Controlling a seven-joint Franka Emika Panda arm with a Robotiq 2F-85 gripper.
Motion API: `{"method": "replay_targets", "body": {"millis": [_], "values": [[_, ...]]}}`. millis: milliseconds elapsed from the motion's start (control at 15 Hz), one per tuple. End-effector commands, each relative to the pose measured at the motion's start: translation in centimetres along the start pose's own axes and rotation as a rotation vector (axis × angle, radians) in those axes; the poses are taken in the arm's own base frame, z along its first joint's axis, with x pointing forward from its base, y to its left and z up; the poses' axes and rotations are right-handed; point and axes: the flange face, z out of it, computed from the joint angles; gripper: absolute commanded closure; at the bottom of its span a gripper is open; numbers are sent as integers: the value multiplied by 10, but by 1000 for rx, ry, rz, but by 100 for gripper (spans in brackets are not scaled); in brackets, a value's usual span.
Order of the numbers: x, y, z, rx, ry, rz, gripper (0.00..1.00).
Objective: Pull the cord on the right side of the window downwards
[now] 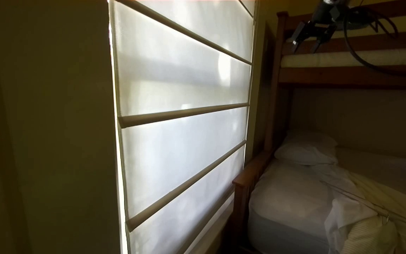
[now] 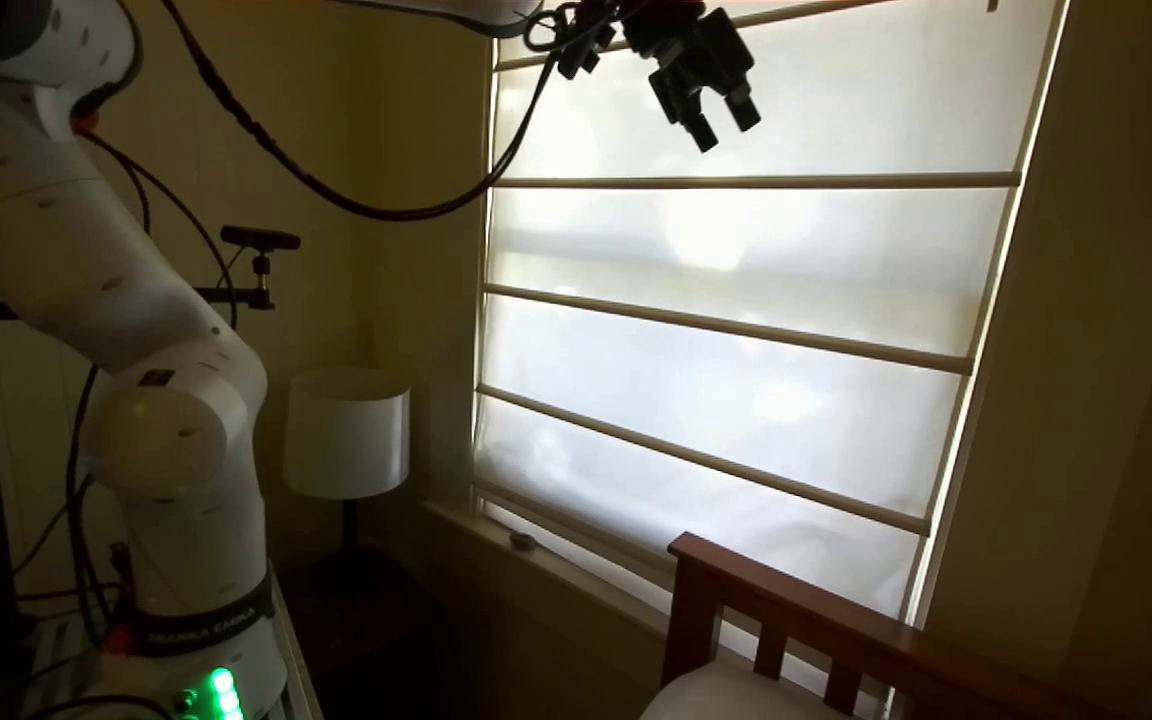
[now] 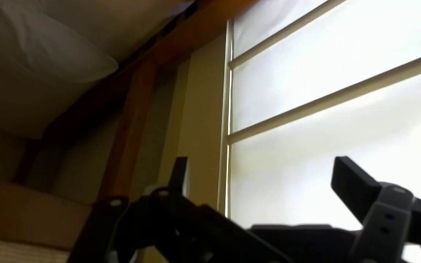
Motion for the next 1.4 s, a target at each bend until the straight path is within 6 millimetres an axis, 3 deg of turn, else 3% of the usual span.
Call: {"method": "replay_targets", "body": {"millis": [0, 267, 333, 467, 667, 1000, 1333], "values": [[64, 4, 1, -10, 39, -108, 0], [117, -6, -18, -36, 159, -127, 0], [88, -3, -9, -17, 112, -119, 0], [106, -6, -15, -22, 145, -118, 0], [113, -7, -14, -26, 153, -117, 0], [166, 27, -13, 71, 287, -175, 0], [196, 48, -7, 208, 354, -245, 0]]}}
